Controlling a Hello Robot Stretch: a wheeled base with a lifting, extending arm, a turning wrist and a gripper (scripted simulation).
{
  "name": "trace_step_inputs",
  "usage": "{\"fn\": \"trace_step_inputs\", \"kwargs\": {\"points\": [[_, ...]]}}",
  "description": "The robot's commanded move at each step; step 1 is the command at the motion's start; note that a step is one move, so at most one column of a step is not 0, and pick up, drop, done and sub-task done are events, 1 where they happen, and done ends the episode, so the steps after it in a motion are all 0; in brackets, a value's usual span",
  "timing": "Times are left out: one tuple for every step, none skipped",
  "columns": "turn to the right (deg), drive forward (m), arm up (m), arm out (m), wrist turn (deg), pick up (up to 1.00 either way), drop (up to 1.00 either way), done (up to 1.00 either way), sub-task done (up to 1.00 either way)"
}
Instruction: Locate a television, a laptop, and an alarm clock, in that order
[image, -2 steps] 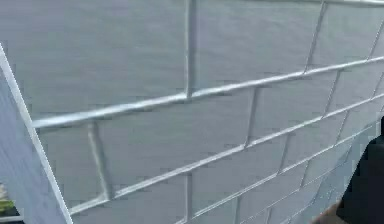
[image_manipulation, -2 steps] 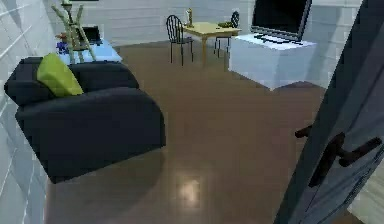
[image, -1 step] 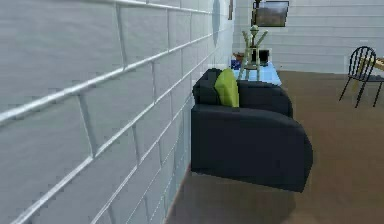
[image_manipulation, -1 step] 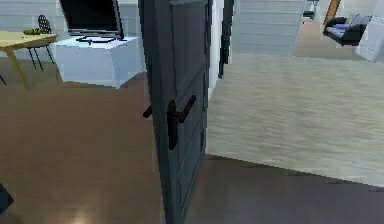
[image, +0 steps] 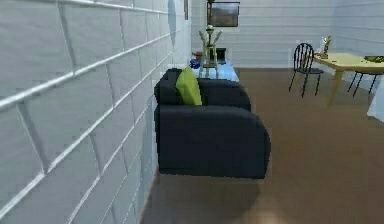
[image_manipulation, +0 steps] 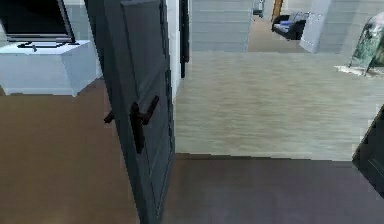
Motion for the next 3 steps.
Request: {"fn": "trace_step_inputs", "kwargs": {"points": [[0.0,0.45,0.0,0.0,0.0,0.0,0.0,0.0,0.0],[45.0,0.0,0.0,0.0,0.0,0.0,0.0,0.0,0.0],[9.0,0.0,0.0,0.0,0.0,0.0,0.0,0.0,0.0]]}}
